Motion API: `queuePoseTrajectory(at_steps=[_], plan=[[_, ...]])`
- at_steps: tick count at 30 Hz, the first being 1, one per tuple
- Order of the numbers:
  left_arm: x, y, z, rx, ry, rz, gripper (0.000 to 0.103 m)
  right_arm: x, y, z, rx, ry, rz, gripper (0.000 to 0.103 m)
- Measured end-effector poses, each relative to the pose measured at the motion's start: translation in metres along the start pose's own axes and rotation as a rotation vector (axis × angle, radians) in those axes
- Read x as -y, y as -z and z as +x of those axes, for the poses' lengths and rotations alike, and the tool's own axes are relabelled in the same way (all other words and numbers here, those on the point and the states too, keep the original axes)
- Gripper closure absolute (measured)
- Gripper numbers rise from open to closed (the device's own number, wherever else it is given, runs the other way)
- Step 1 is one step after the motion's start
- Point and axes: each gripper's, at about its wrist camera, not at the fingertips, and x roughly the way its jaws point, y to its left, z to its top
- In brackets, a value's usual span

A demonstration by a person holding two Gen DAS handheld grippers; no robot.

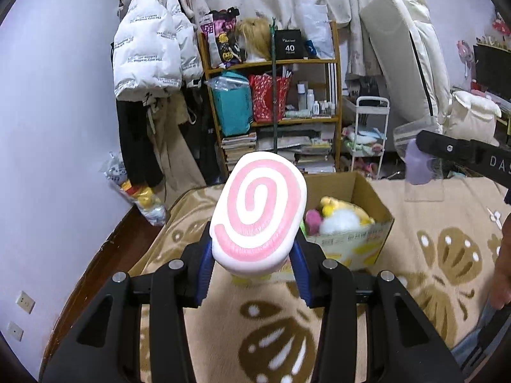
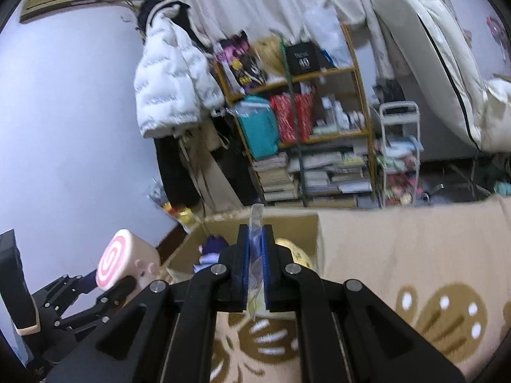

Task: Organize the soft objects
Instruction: 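Lift both items and carry them over the cardboard box, then open both tools to release the items into the box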

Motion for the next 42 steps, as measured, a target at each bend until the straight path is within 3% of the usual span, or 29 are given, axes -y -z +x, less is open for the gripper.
queuePoseTrajectory(at_steps=[4, 9, 18, 27, 35, 42], plan=[[0.006, -0.012, 0.011, 0.028, -0.012, 0.020, 0.061, -0.007, -0.005, 0.006, 0.052, 0.003, -0.016, 0.095], [0.010, -0.024, 0.032, 0.033, 0.004, 0.043, 0.060, -0.003, -0.008, 0.025, 0.052, -0.001, -0.019, 0.095], [0.005, -0.024, 0.075, -0.010, -0.011, 0.070, 0.059, 0.006, -0.004, 0.068, -0.009, -0.016, -0.014, 0.095], [0.002, -0.007, 0.105, -0.071, 0.028, 0.046, 0.054, 0.005, 0.023, 0.098, -0.122, -0.128, 0.036, 0.095], [-0.005, -0.009, 0.096, -0.024, -0.026, 0.036, 0.023, 0.007, 0.040, 0.113, -0.195, -0.101, 0.007, 0.092], [-0.021, -0.009, 0.085, -0.036, -0.027, -0.029, 0.020, 0.007, 0.038, 0.106, -0.190, -0.074, -0.007, 0.089]])
